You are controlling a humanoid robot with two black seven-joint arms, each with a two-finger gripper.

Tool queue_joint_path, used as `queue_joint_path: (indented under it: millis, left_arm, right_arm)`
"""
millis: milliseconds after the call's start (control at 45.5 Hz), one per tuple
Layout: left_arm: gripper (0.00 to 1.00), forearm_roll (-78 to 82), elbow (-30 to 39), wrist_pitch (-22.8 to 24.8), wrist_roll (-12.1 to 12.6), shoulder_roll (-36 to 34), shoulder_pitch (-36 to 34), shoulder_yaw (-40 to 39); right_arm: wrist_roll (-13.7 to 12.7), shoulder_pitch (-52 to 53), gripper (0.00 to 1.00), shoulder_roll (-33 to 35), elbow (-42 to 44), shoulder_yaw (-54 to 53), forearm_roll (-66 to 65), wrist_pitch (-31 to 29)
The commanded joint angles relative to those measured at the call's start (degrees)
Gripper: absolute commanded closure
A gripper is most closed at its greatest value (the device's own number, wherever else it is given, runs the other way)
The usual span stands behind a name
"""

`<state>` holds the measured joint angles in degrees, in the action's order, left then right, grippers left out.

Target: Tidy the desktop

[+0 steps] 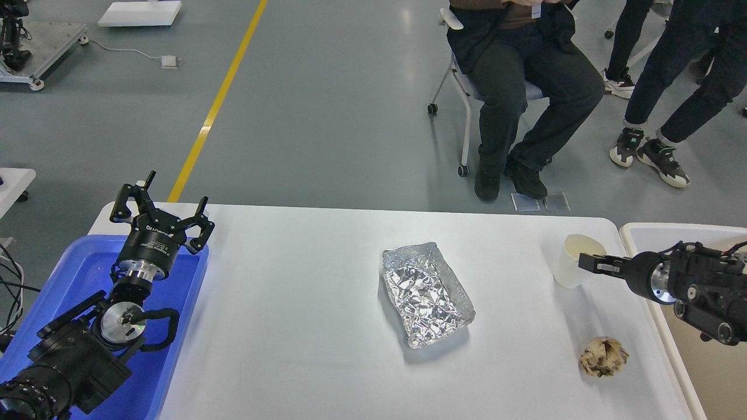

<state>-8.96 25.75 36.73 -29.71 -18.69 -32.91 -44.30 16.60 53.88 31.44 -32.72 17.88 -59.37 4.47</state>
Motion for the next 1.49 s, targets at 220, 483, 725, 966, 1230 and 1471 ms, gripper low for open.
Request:
queue_joint_path:
  millis: [220, 483, 725, 966, 1230, 1471]
  left_arm:
    - [0.00, 0.0, 0.0, 0.0, 0.0, 0.0, 0.0, 0.0]
    - [0.00, 0.0, 0.0, 0.0, 0.0, 0.0, 0.0, -0.1]
    - [0.00, 0.0, 0.0, 0.0, 0.0, 0.0, 0.0, 0.0]
    - [0.00, 0.0, 0.0, 0.0, 0.0, 0.0, 0.0, 0.0]
    - [0.00, 0.0, 0.0, 0.0, 0.0, 0.0, 0.0, -0.1]
    - [0.00, 0.0, 0.0, 0.0, 0.0, 0.0, 0.0, -0.1]
  right_arm:
    - [4.7, 5.7, 1.00, 6.0, -0.6, -0.1, 2.4, -3.6]
    - [7.2, 10.3, 1.00, 11.5, -1.9, -0.1, 3.8, -6.4]
    - [8.5, 15.0, 1.00, 16.8, -1.9, -0.1, 4.0, -9.1]
    - [8.5, 18.9, 1.00, 21.8, -1.7, -0.3, 5.4, -9.3]
    - [8.5, 19.6, 1.00, 25.0, -0.9, -0.3, 6.8, -9.5]
    - [8.5, 16.4, 1.00, 27.2, 2.6, 0.0, 13.4, -9.5]
